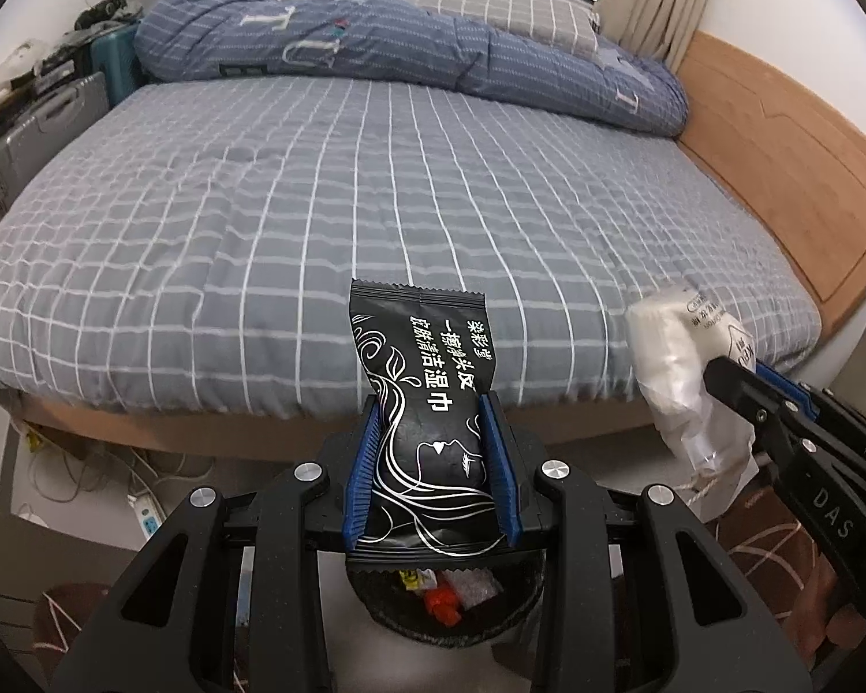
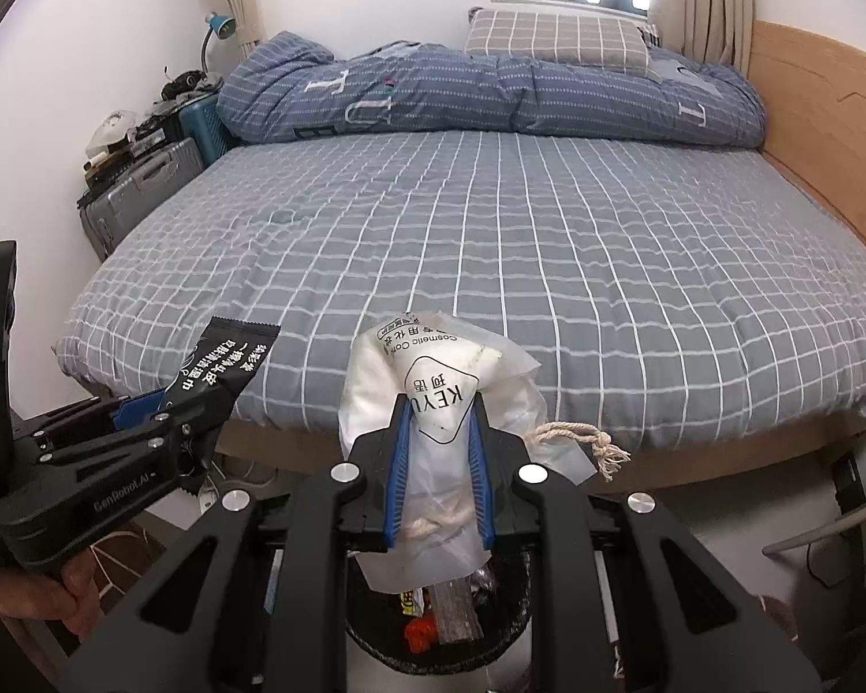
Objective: Collect trash
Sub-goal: 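Carry the black packet and white mask pouch in both tools over the trash bin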
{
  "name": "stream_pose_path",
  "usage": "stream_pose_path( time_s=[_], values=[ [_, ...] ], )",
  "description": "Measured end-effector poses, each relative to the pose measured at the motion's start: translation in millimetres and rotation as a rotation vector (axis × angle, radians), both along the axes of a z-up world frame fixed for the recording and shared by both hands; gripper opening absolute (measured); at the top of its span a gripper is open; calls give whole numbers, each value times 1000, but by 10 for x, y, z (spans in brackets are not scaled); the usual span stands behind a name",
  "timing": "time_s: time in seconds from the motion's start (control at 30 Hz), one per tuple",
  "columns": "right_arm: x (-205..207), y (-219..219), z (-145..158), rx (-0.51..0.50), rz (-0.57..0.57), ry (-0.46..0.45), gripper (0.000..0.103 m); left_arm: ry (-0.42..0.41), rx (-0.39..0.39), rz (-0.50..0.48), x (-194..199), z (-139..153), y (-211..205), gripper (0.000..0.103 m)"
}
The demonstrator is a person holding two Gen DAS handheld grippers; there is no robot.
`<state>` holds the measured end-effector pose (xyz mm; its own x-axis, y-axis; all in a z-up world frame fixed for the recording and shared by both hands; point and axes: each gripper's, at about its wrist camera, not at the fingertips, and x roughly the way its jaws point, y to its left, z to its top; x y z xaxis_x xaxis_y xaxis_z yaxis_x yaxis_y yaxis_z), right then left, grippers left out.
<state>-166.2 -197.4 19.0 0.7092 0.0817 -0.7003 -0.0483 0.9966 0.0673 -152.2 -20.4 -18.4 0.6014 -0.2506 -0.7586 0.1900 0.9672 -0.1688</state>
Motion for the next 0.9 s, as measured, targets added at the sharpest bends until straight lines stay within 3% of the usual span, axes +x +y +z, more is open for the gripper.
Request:
stream_pose_path(
  time_s=[0.5, 0.9],
  values=[
    [102, -37, -1006, -22, -12, 201, 18, 166, 4, -11, -15, -916, 44, 33],
    [340, 145, -1511, -27, 29, 324, 19, 264, 24, -28, 296, -1452, -24, 33]
  ],
)
